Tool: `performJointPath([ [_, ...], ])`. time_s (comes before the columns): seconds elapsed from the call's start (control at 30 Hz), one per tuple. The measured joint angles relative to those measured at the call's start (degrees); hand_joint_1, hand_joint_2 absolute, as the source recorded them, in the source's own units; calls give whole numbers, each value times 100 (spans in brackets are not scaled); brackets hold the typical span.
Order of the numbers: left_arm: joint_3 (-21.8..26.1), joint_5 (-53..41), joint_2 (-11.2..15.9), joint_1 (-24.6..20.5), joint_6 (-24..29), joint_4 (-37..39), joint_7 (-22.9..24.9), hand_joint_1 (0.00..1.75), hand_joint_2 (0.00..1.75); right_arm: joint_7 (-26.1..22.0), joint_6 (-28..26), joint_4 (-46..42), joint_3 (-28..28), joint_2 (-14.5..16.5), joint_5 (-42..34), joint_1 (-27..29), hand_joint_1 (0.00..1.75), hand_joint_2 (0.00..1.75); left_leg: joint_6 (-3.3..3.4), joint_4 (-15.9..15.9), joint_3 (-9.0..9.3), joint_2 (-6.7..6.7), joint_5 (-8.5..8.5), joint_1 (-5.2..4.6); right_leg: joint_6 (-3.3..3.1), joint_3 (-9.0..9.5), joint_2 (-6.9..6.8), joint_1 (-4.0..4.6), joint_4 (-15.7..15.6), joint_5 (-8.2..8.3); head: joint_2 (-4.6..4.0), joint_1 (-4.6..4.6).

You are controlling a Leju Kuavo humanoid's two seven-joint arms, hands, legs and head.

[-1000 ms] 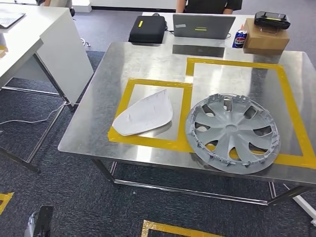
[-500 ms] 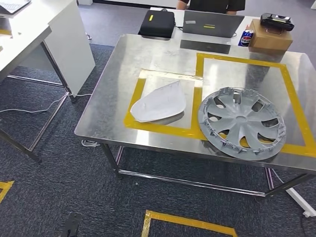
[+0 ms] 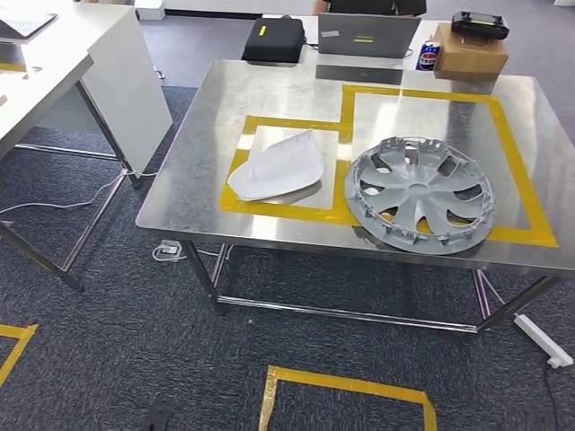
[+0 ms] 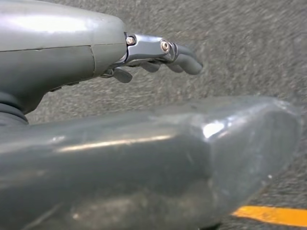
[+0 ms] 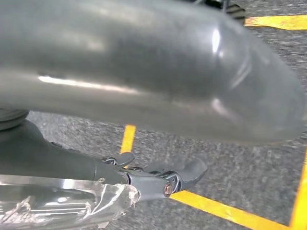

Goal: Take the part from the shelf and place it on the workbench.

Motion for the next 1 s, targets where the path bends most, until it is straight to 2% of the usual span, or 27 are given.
performJointPath([
  [0.03, -13, -17, -1, -1, -7, 0, 26, 0, 0, 6, 1, 0, -2, 1, 24, 2, 0, 0, -27, 335, -70, 1, -140, 20, 8, -86, -4, -2, 9, 70, 0, -5],
  [0.07, -24, -34, -2, -1, 9, 0, 44, 0, 0, 19, 2, 1, -2, 1, 49, 3, 0, 0, -52, 543, -66, 1, -132, 41, 25, -178, -9, -8, 22, 138, 0, -7],
  [0.1, -29, -45, -3, 1, 51, 0, 46, 0, 0, 35, 4, 1, -3, 2, 65, 3, 0, 0, -75, 564, 31, 2, -8, 62, 48, -276, -12, -19, 42, 199, 0, -7],
  [0.13, -30, -44, -7, 1, 117, 0, 34, 0, 0, 54, 7, 2, -3, 3, 75, 4, 0, 0, -97, 393, 224, 2, 169, 82, 78, -369, -14, -37, 71, 251, 0, -7],
  [0.17, -30, -41, -14, -1, 201, 0, 12, 0, 0, 73, 9, 2, -4, 4, 84, 3, 0, 0, -121, 68, 497, 3, 311, 104, 112, -449, -14, -52, 109, 291, 0, -9],
  [0.2, -28, -37, -34, -7, 293, 0, -16, 0, 0, 88, 14, 1, -5, 5, 86, 1, 0, 0, -137, -342, 792, -4, 356, 117, 149, -524, -15, -62, 158, 323, 0, -25],
  [0.23, -27, -35, -56, -14, 381, 0, -42, 0, 0, 99, 20, -1, -6, 5, 86, -2, 0, 0, -118, -698, 1022, -17, 330, 121, 190, -587, -15, -65, 201, 361, 0, -37],
  [0.27, -26, -34, -80, -21, 463, 0, -63, 0, 0, 108, 25, -2, -7, 6, 86, -5, 0, 0, -82, -940, 1153, -31, 277, 115, 228, -639, -16, -64, 231, 406, 0, -51],
  [0.3, -25, -33, -99, -23, 526, 0, -78, 0, 0, 119, 28, -2, -8, 7, 84, -1, 0, 0, -26, -1059, 1186, -45, 237, 95, 266, -680, -18, -70, 238, 459, 0, -62],
  [0.37, -23, -29, -122, -7, 608, 0, -94, 0, 0, 137, 30, -2, -8, 7, 80, 29, 0, 0, 113, -1076, 1093, -39, 294, 74, 331, -741, -17, -97, 233, 520, 0, -64],
  [0.4, -21, -26, -132, 5, 641, 0, -102, 0, 0, 143, 30, -2, -8, 8, 78, 52, 0, 0, 170, -1081, 1043, -29, 351, 72, 359, -786, -15, -109, 299, 419, 0, -57],
  [0.43, -19, -20, -144, 15, 685, 0, -113, 0, 0, 145, 30, -2, -9, 8, 77, 70, 0, 0, 221, -1087, 983, -19, 414, 75, 381, -854, -14, -113, 474, 205, 0, -51],
  [0.5, -15, 8, -158, 19, 790, 0, -145, 0, 0, 148, 28, -2, -11, 16, 81, 82, 0, 0, 276, -1084, 844, -4, 543, 62, 407, -1012, -11, -112, 1126, -412, 0, -35],
  [0.53, -14, 27, -165, 16, 842, 0, -161, 0, 0, 148, 25, -2, -12, 20, 86, 75, 0, 0, 289, -1080, 763, 4, 607, 50, 412, -1063, -10, -110, 1485, -632, 0, -34],
  [0.57, -10, 53, -169, 12, 892, 0, -180, 0, 0, 148, 16, -2, -12, 24, 97, 67, 0, 0, 294, -1076, 680, 13, 673, 38, 413, -1056, -9, -109, 1733, -713, 0, -35],
  [0.6, 2, 97, -179, 8, 934, 0, -218, 0, 0, 146, -1, -2, -12, 25, 110, 62, 0, 0, 291, -1073, 595, 19, 737, 30, 410, -964, -9, -108, 1806, -657, 0, -37],
  [0.63, 33, 181, -195, 5, 969, 0, -289, 0, 0, 134, -29, -2, -13, 25, 119, 62, 0, 0, 283, -1070, 512, 20, 801, 27, 403, -771, -9, -107, 1678, -510, 0, -37],
  [0.67, 85, 297, -215, 2, 994, 0, -404, 0, 0, 107, -64, -3, -14, 25, 120, 61, 0, 0, 267, -1065, 439, 17, 864, 26, 397, -481, -8, -108, 1362, -359, 0, -35],
  [0.7, 154, 449, -239, 0, 1006, 0, -566, 0, 0, 63, -102, -5, -16, 27, 105, 53, 0, 0, 243, -1059, 375, 14, 923, 19, 388, -132, -5, -104, 923, -296, 0, -34],
  [0.73, 240, 608, -260, -3, 999, 0, -751, 0, 0, -5, -140, -8, -25, 28, 73, 40, 0, 0, 215, -1053, 328, 13, 981, 13, 376, 169, -1, -100, 495, -303, 0, -37],
  [0.77, 328, 762, -276, -9, 970, 0, -950, 0, 0, -92, -171, -13, -40, 30, 27, 27, 0, 0, 187, -1051, 300, 14, 1041, 8, 364, 357, 4, -93, 187, -348, 0, -40],
  [0.8, 425, 894, -291, -17, 924, 0, -1143, 0, 0, -187, -194, -18, -62, 31, -24, 19, 0, 0, 158, -1057, 282, 18, 1098, 6, 347, 431, 8, -80, 25, -397, 0, -42],
  [0.83, 522, 998, -302, -25, 864, 0, -1311, 0, 0, -286, -207, -23, -89, 31, -77, 21, 0, 0, 127, -1065, 270, 18, 1153, 9, 314, 400, 8, -77, -6, -382, 0, -42],
  [0.87, 615, 1079, -314, -31, 794, 0, -1450, 0, 0, -382, -210, -28, -118, 31, -127, 25, 0, 0, 92, -1066, 252, 16, 1156, 17, 270, 338, -1, -79, 14, -337, 0, -38],
  [0.9, 698, 1131, -324, -32, 727, 0, -1545, 0, 0, -473, -209, -36, -150, 29, -176, 26, 0, 0, 56, -1008, 216, 14, 1054, 23, 215, 287, -10, -83, 23, -287, 0, -44],
  [0.93, 762, 1166, -333, -30, 667, 0, -1605, 0, 0, -553, -204, -45, -182, 28, -221, 24, 0, 0, 24, -860, 157, 12, 850, 27, 160, 235, -19, -90, 20, -227, 0, -55],
  [1.0, 850, 1172, -343, -37, 561, 0, -1650, 0, 0, -680, -195, -72, -239, 25, -284, 10, 0, 0, -16, -211, -28, 12, 230, 34, 95, 99, -25, -85, 25, -94, 0, -79],
])
